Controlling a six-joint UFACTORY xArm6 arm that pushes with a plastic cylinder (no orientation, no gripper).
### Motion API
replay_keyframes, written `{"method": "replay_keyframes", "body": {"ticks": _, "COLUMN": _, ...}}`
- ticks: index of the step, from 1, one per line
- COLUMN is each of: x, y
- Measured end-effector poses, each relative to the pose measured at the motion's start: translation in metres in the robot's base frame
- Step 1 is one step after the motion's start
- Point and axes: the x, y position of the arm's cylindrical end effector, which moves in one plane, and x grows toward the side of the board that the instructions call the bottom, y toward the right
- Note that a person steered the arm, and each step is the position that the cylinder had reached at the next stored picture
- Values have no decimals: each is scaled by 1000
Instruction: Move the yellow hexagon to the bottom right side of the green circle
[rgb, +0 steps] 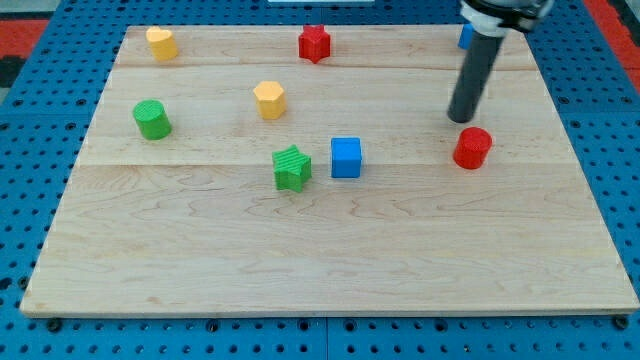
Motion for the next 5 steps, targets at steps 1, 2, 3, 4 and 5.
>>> {"method": "replay_keyframes", "body": {"ticks": 1, "x": -8, "y": -8}}
{"method": "replay_keyframes", "body": {"ticks": 2, "x": -8, "y": -8}}
{"method": "replay_keyframes", "body": {"ticks": 3, "x": -8, "y": -15}}
{"method": "replay_keyframes", "body": {"ticks": 4, "x": -5, "y": -20}}
{"method": "replay_keyframes", "body": {"ticks": 5, "x": -3, "y": -43}}
